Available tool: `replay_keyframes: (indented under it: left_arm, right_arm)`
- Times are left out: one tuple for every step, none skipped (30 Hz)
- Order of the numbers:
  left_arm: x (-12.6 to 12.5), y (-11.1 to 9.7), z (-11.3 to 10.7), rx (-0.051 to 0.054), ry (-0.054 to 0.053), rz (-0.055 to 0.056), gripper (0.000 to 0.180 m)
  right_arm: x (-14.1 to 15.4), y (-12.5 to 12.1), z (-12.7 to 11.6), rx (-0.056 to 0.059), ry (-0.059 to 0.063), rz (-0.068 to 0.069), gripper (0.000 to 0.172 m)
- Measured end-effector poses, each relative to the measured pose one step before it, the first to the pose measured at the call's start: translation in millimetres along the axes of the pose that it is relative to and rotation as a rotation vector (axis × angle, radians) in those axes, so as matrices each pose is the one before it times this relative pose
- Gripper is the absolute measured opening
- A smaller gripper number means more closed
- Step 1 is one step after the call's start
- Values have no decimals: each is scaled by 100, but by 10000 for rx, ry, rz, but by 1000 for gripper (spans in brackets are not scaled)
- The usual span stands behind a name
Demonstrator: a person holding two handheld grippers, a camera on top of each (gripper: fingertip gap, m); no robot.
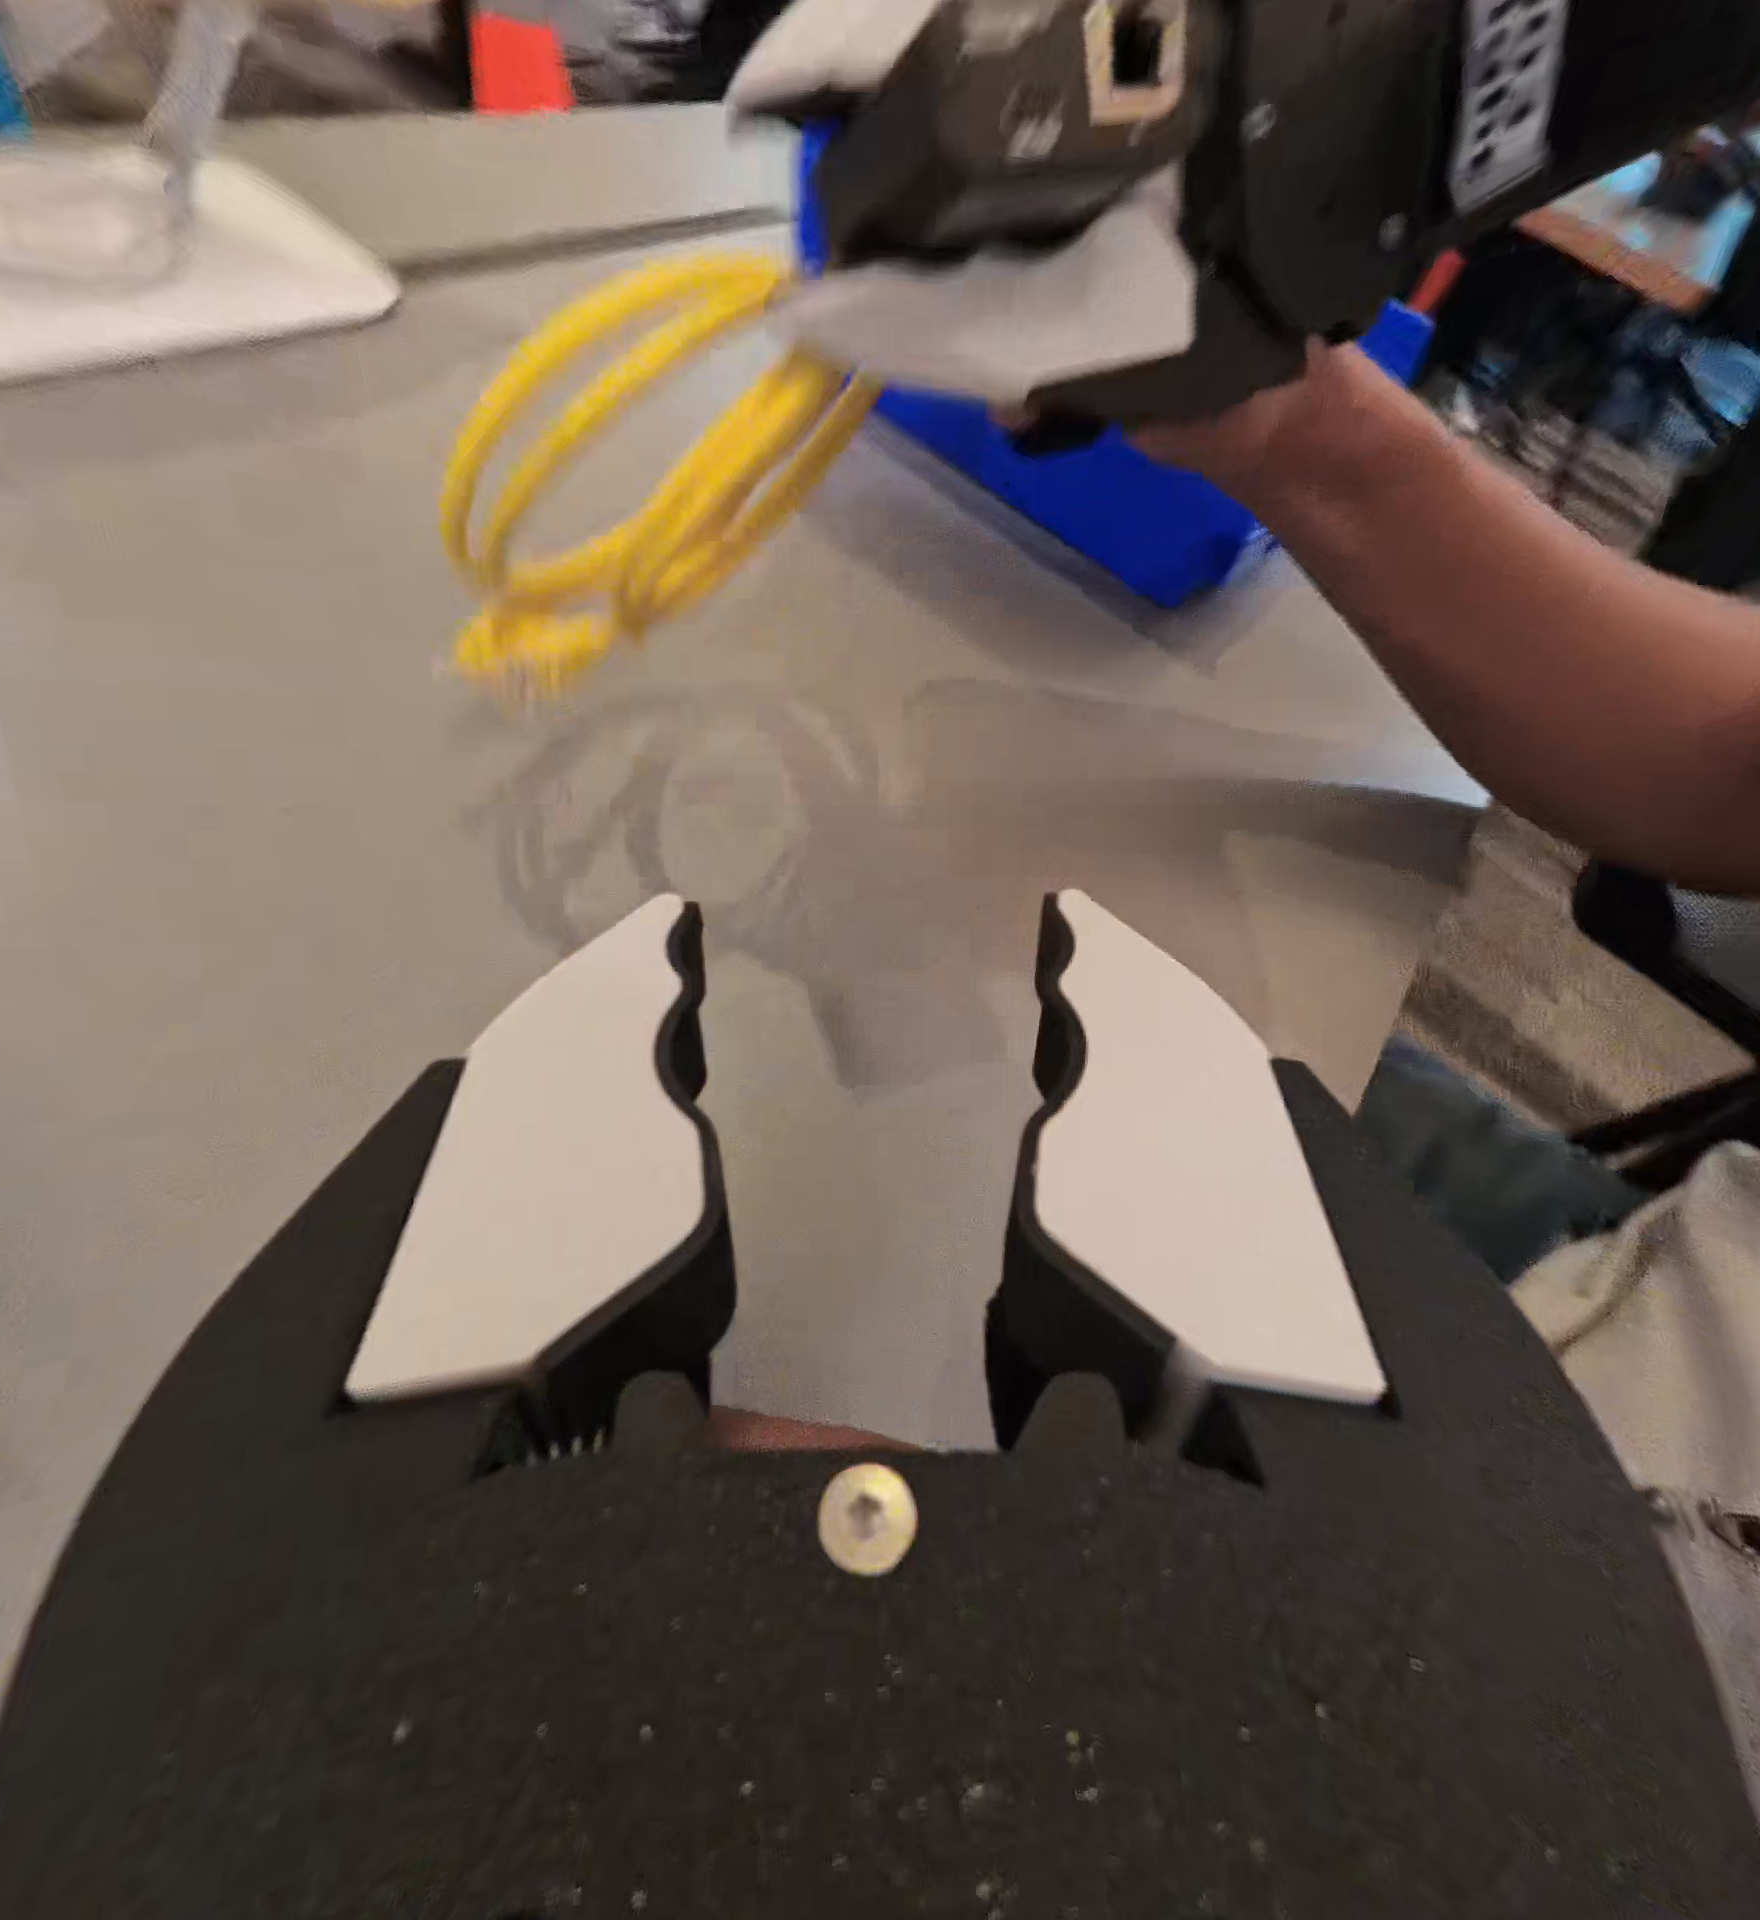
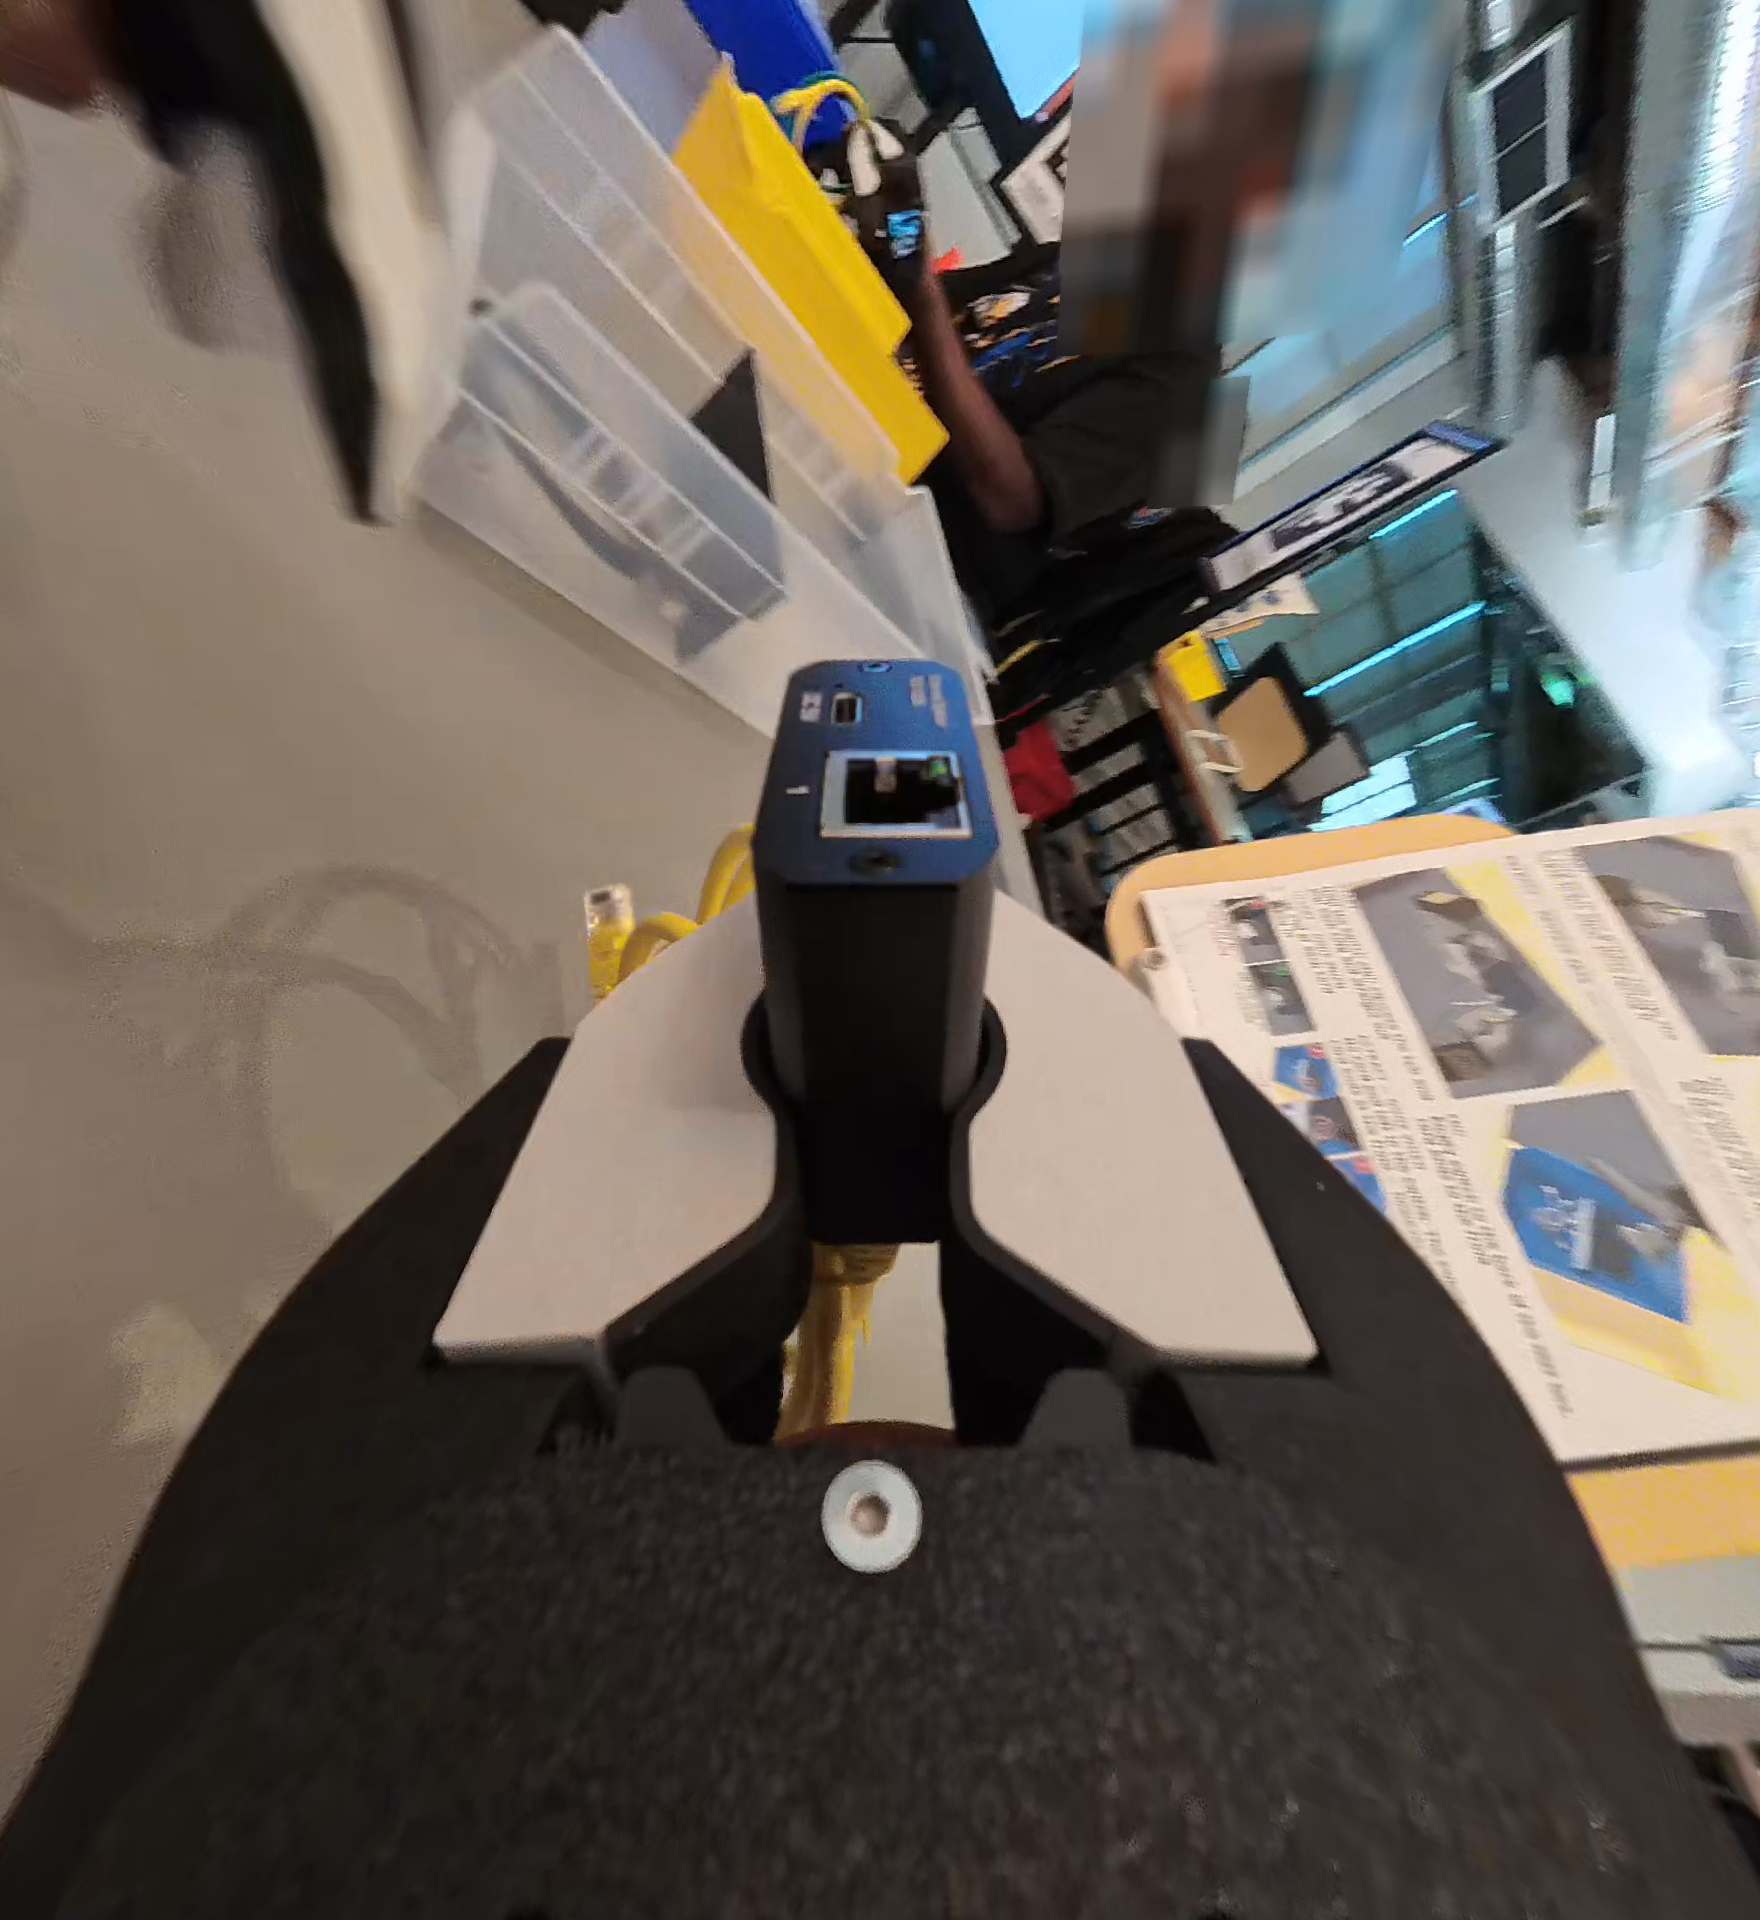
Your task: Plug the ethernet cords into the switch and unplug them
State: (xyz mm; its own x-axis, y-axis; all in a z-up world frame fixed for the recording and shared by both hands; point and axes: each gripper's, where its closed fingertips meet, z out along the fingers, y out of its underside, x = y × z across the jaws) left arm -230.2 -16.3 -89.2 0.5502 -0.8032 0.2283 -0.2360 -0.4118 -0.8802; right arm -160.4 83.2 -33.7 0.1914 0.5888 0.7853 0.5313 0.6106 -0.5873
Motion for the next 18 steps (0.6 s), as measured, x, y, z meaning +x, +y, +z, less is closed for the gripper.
replay_keyframes:
  left_arm:
    - [-707,1422,-718,25,-570,-479,60]
    - [-783,1222,-735,19,-624,-302,60]
    - [-647,982,-748,97,-493,-308,60]
    - [-432,787,-744,169,-271,-336,59]
    - [-366,622,-677,243,-154,-315,57]
    - [-420,599,-591,212,-126,-218,54]
    - [-585,622,-433,44,-215,-95,53]
    - [-622,585,-258,-236,-249,43,54]
    - [-431,299,-105,-247,-123,126,54]
    - [-285,-11,25,-10,-26,62,54]
    - [-149,-48,152,90,67,-41,54]
    - [13,104,242,-16,136,-96,54]
    - [81,218,276,-169,118,-138,55]
    - [153,151,292,-194,96,-137,56]
    - [204,104,239,-142,103,-148,56]
    - [295,141,175,-92,157,-103,56]
    - [330,160,90,-86,170,18,55]
    - [166,84,0,-64,51,67,52]
  right_arm:
    - [471,219,308,-2,320,-182,24]
    - [333,139,341,37,267,-114,24]
    - [159,90,337,52,209,-76,24]
    - [-19,22,286,80,184,-47,24]
    - [-239,-3,254,85,115,-65,24]
    - [-480,81,221,21,6,-129,24]
    - [-541,99,186,-16,-19,-180,24]
    - [-476,112,155,-30,1,-183,24]
    - [-513,71,102,-52,-73,-142,24]
    - [-550,43,-5,-66,-146,-91,24]
    - [-249,112,-159,-79,36,-3,24]
    - [-89,163,-284,-97,92,197,24]
    - [-50,177,-357,-111,39,260,24]
    - [127,103,-373,-78,129,225,24]
    - [109,-14,-289,9,100,292,24]
    - [-283,-43,-187,93,-160,389,24]
    - [-491,87,-116,108,-234,246,24]
    - [-383,207,-40,77,-140,64,24]
